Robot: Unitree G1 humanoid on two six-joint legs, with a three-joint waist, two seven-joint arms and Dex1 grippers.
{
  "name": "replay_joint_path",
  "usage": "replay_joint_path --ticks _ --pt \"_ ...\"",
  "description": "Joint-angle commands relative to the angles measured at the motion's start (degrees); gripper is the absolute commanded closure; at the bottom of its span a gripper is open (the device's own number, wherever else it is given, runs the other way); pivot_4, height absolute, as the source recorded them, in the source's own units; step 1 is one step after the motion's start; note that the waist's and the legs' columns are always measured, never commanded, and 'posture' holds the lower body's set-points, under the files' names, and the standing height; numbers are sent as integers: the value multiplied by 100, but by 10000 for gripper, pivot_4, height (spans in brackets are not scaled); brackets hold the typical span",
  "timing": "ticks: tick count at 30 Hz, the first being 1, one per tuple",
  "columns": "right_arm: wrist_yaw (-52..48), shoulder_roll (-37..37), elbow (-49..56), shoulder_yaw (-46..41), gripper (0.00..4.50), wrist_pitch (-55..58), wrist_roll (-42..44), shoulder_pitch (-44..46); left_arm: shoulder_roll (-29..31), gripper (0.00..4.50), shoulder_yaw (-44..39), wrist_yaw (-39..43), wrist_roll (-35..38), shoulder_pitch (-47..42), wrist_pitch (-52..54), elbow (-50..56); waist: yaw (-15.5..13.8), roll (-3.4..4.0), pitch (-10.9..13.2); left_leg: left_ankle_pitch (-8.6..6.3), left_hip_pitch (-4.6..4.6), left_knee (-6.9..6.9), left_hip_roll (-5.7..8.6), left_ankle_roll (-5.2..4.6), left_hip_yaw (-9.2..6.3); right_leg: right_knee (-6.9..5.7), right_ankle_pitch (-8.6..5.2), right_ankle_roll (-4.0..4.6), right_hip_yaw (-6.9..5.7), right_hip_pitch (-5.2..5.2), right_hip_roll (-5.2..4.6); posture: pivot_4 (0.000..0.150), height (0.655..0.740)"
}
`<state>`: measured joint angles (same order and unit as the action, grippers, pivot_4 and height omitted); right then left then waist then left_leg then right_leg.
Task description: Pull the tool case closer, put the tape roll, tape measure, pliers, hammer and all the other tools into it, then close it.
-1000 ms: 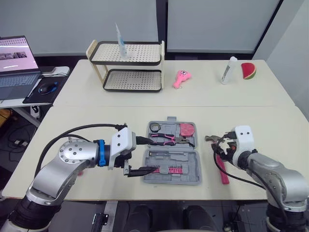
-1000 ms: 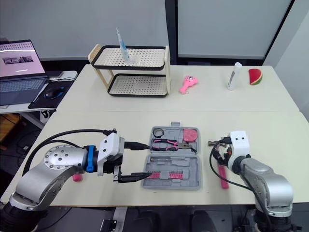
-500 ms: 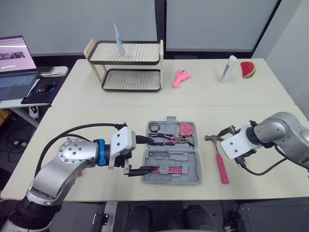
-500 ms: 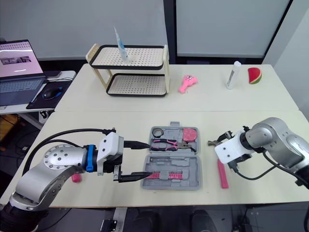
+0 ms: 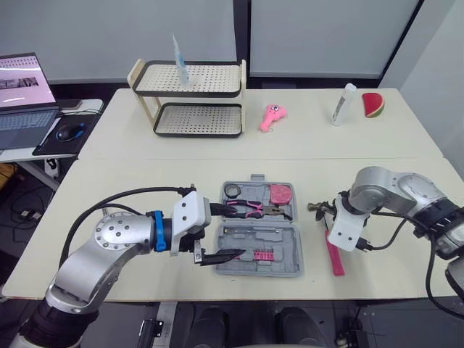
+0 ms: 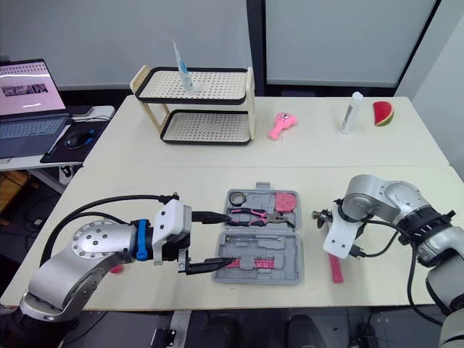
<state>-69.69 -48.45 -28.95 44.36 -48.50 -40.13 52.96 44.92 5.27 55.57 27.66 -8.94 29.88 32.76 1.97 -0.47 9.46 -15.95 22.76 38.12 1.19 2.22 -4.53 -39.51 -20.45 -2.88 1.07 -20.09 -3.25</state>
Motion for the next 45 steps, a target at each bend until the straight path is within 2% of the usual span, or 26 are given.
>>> replay_joint_path --ticks 1,2,5,7,10,17,24,26,36,41,45 --pt "288 171 -594 83 5172 -408 -370 369 13 0 -102 -124 63 68 58 299 -1 0 0 1 0 0 0 2 0 -2 0 0 -1 -1 0 1500 7290" --pt "378 233 -758 116 5172 -483 -456 444 8 0 -100 -150 68 74 80 323 -2 0 0 2 0 0 0 3 0 -2 0 0 0 -2 0 1500 7290" --pt "683 445 -1250 246 10637 -634 -766 671 -74 0 -103 -246 144 119 120 406 -3 0 0 4 -1 0 0 7 0 -2 0 0 1 -1 0 1500 7290" --pt "766 527 -1412 287 17294 -717 -860 740 -165 0 -119 -279 257 128 111 448 -1 0 0 5 0 0 0 9 0 -3 0 0 0 -2 0 1500 7290" --pt "824 598 -1499 304 23698 -785 -912 725 -259 0 -132 -283 331 138 43 452 -2 0 0 6 1 0 0 11 0 -3 0 0 -1 -1 0 1500 7290" --pt "945 550 -1483 314 33590 -840 -1013 573 -228 0 -157 -227 301 224 -52 388 -5 -1 -1 7 -5 0 0 13 -2 -6 0 1 -1 3 0 1500 7290" --pt "726 329 -1058 210 41350 -946 -759 377 -246 0 -121 -238 247 233 -135 319 -10 -1 -1 7 -5 0 0 13 -2 -6 0 1 -1 4 0 1500 7290" --pt "577 244 -884 163 42625 -955 -608 316 -264 0 -109 -256 225 221 -169 293 -14 -1 -1 7 -5 1 1 13 -2 -5 0 1 -2 5 -1 1500 7290" --pt "-887 -583 373 -251 42675 -325 1005 -57 -377 0 -54 -260 134 64 -302 104 -16 3 1 7 1 2 1 13 -2 -5 0 1 -1 2 -1 1500 7290" --pt "-1700 -1341 1714 -896 42679 1011 2239 -642 -427 0 -67 -206 130 -35 -383 -18 -30 3 1 6 1 2 1 11 -6 -2 0 1 -4 5 -2 1500 7290" --pt "-1869 -2047 2865 -1719 42683 2458 3016 -1491 -388 0 -121 -107 104 -84 -526 -174 -38 3 2 5 3 1 2 9 -8 0 0 1 -4 9 -5 1500 7290"
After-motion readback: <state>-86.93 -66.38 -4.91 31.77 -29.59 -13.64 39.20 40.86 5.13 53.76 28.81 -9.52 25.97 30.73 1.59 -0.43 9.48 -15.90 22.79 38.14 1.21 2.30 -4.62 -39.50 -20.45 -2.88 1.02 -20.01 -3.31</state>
